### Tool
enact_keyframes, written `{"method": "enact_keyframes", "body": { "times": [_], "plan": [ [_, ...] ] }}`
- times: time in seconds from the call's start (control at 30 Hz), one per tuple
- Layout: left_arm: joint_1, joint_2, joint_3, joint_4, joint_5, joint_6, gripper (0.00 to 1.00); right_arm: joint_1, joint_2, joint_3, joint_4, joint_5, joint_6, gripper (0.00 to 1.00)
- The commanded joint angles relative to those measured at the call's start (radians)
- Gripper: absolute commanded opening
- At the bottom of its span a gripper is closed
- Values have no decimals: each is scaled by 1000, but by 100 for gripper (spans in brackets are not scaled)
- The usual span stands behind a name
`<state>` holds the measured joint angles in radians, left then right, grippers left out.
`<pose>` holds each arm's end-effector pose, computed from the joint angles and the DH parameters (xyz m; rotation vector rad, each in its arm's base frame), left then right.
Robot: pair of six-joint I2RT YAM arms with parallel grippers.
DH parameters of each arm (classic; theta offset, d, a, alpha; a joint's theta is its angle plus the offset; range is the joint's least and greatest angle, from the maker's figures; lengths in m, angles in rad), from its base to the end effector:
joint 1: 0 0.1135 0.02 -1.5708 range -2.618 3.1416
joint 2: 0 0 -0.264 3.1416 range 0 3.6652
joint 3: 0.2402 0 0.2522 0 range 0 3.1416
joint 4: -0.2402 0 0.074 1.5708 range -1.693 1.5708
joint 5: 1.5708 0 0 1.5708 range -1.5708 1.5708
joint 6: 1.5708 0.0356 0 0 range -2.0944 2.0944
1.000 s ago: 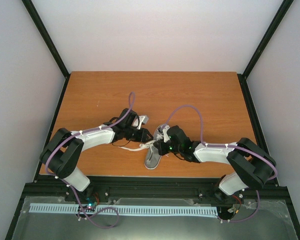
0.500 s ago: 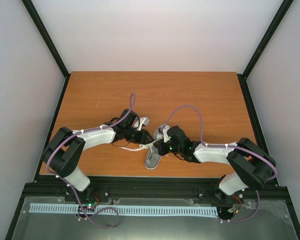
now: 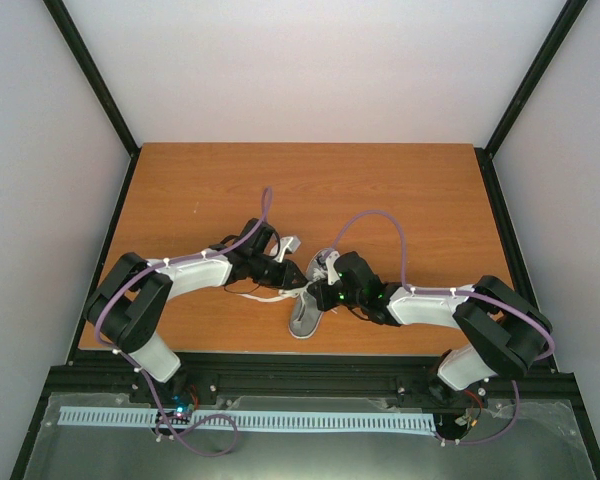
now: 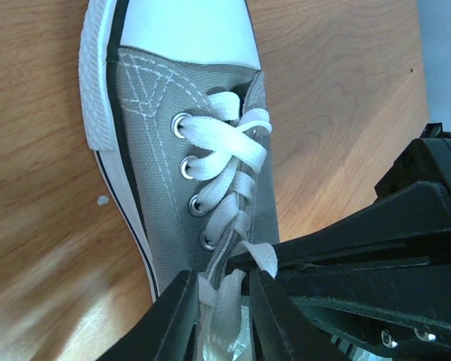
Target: Tie the shoes
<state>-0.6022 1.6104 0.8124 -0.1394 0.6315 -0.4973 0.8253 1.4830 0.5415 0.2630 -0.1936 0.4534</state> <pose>0.2396 -0.1902 0.1610 0.4259 2.6543 -1.2022 0.1811 0.2062 0.1454 -0.5515 2.3305 0.8691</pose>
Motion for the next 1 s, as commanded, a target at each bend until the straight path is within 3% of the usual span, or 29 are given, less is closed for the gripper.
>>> {"method": "enact_keyframes", "body": {
  "times": [0.0,0.17,0.37,0.63,0.97],
  "plan": [
    [7,21,6,7,20,2,20,5,-1,-14,-5,19,0,3],
    [7,25,5,10,34,3,18,5,-2,-11,-6,22,1,3],
    [7,14,-10,48,62,-17,1,5,-20,-11,-18,43,9,3],
    [7,-18,-42,108,27,-111,1,5,-115,-15,-113,107,-18,9],
    [10,-55,-64,158,6,-249,1,58,-277,-24,-190,199,-165,46]
  ]
}}
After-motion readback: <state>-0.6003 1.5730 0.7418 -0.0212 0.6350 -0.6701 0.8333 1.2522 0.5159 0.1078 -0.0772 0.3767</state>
